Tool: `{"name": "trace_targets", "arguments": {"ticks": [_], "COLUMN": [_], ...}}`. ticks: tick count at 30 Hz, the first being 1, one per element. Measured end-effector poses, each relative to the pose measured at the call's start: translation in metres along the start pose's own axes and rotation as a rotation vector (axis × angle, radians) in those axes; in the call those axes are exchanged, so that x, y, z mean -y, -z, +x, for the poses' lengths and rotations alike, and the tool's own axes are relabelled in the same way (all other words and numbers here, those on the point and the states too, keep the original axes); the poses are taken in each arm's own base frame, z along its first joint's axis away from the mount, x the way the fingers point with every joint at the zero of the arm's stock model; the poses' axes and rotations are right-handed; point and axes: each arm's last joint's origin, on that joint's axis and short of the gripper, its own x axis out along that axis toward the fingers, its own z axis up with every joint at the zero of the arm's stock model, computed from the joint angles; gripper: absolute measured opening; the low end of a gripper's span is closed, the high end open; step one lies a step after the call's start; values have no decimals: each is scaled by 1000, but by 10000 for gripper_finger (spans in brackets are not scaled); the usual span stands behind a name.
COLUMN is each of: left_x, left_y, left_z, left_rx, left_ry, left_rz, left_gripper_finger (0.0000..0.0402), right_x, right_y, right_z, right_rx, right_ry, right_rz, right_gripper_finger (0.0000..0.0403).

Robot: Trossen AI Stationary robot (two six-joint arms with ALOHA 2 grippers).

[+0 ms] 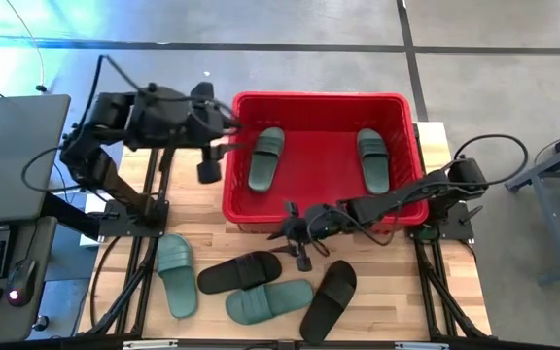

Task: Pick and place slides into bin
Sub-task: Put the black slide in the red bin

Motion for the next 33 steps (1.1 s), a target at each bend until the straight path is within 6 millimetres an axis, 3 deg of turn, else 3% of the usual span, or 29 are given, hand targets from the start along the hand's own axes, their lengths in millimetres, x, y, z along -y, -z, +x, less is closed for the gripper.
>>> {"name": "trace_targets", "arguments": {"ticks": [8,15,23,29,33], "left_x": [28,66,129,178,202], "left_y": [5,19,32,57,80], "left_z": [-24,-39,-52,-40,-20], "left_rx": [5,-140,-182,-274,-398], "left_ry": [289,586,849,821,687], "left_rz": [28,86,332,604,674], "left_gripper_finger": [161,161,161,161,161], "right_x": [-22,-38,-90,-145,-165], "right_y": [-26,-32,-25,-19,-11], "right_z": [-15,-24,-31,-47,-54], "right_rx": [198,180,89,75,61], "right_ry": [-288,-417,-524,-550,-445], "right_rz": [143,284,438,594,771], "right_gripper_finger": [140,140,140,139,139]}}
